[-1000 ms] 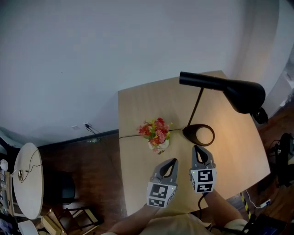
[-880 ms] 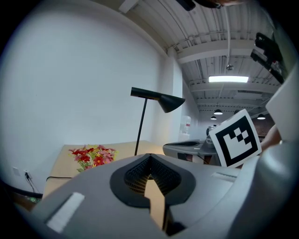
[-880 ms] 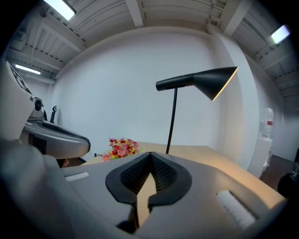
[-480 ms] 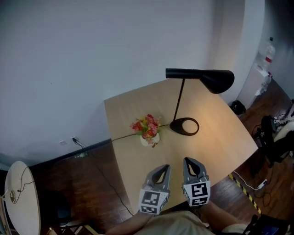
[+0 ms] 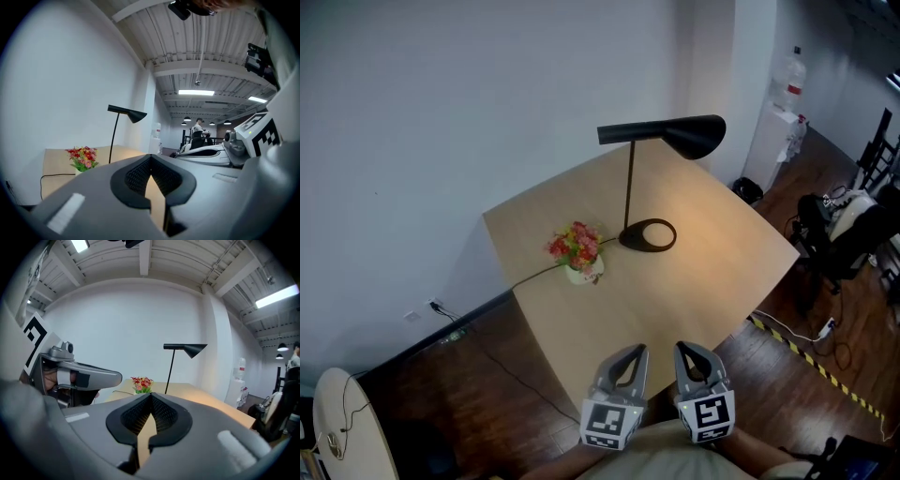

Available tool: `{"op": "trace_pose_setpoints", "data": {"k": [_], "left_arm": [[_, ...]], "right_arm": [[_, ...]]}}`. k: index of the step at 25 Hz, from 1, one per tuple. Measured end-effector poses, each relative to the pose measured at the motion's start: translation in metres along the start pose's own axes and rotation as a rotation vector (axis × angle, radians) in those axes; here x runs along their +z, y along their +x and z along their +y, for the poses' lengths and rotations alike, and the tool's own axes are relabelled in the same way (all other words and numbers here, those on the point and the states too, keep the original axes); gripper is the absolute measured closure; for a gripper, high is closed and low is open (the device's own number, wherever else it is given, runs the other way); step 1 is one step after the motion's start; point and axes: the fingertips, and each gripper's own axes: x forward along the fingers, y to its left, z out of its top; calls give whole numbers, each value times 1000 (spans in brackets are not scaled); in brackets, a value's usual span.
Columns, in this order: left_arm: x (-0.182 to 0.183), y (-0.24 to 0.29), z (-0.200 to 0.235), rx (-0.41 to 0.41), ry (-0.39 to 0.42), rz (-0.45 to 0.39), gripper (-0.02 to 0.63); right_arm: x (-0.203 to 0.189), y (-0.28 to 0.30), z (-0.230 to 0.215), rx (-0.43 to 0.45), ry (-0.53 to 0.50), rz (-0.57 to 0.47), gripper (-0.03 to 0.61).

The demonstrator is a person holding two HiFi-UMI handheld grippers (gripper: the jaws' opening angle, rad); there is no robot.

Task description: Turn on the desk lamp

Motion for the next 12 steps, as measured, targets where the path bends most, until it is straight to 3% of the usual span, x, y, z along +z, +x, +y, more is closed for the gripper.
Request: {"op": "trace_pose_setpoints", "data": {"k": [5,12], "left_arm": [[-4,-11,-32,-69,11,-2,615],[-12,-15,-90,-163,21,9,615]], "right_arm": [[-1,-37,-1,-56,-12,-26,578],[-19,-94,-29,-151,46,-13,578]]}}
